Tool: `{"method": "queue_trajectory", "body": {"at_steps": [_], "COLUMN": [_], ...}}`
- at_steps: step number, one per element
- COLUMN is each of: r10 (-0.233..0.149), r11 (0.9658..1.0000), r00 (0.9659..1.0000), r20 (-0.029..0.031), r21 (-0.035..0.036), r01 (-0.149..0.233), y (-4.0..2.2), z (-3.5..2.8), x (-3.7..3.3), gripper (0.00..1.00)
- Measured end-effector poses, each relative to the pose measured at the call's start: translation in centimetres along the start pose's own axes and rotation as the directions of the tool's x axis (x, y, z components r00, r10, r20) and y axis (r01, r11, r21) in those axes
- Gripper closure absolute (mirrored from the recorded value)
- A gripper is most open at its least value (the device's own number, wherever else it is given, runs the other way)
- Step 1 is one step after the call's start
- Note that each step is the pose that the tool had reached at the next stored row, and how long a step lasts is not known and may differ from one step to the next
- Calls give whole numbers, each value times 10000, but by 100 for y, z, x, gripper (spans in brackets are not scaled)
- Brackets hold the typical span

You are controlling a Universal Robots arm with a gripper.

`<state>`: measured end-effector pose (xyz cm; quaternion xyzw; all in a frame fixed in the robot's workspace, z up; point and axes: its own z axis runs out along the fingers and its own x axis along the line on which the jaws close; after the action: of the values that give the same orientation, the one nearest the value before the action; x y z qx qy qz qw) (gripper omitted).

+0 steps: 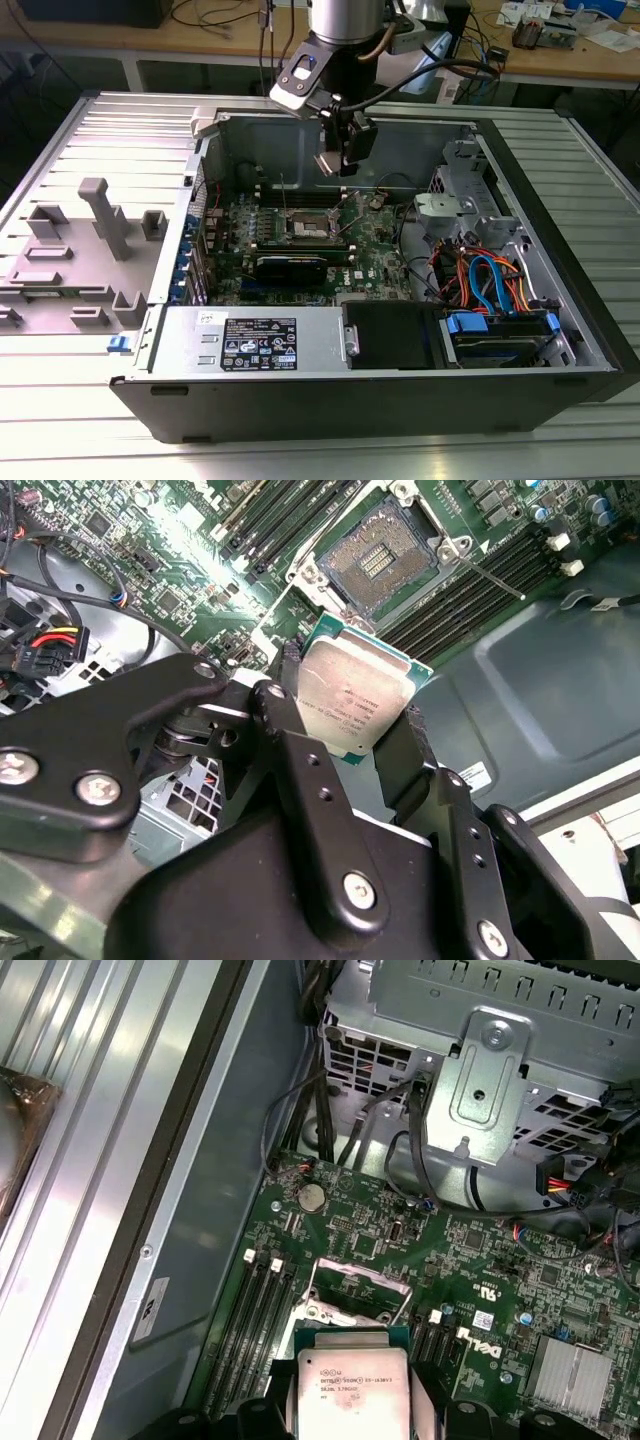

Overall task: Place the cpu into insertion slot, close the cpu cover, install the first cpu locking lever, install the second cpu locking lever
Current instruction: 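Place the cpu into insertion slot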

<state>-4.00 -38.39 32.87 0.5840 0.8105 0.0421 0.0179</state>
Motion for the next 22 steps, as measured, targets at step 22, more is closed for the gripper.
{"method": "queue_trajectory", "body": {"at_steps": [22], "r10": [820], "r11": [9966], "r00": [9966], "r20": [73], "r21": [-20], "r01": [-820], "y": [-3], "z": [28], "x": [-1], "gripper": [46]}}
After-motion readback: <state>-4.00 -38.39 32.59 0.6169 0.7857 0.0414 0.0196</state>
